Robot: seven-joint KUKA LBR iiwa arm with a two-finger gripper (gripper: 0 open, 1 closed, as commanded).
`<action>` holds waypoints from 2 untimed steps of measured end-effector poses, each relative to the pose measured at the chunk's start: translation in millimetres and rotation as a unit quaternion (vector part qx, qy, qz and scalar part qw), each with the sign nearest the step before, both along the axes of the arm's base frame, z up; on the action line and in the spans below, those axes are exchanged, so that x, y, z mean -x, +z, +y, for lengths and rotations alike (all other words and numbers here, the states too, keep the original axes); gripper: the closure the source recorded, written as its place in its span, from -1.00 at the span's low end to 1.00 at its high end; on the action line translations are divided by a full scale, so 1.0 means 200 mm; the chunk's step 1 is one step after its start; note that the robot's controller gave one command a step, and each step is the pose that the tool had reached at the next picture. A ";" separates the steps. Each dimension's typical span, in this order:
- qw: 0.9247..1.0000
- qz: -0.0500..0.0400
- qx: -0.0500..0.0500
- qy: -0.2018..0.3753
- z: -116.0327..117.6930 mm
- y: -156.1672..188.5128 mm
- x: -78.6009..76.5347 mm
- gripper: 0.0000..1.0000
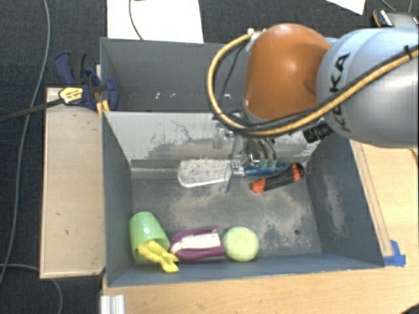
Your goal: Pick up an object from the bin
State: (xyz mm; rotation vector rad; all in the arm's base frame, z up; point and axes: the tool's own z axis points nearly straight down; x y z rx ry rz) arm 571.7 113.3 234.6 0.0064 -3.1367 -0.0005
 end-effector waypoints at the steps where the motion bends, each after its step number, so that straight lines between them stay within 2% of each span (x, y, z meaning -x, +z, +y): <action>1: 1.000 -0.004 0.000 -0.002 0.00 0.02 -0.01 -1.00; 2: 0.998 -0.011 -0.004 -0.057 -0.07 -0.74 -0.11 -1.00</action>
Offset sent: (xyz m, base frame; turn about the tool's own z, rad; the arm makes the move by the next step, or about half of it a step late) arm 0.0187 -0.0173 -0.1646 0.1260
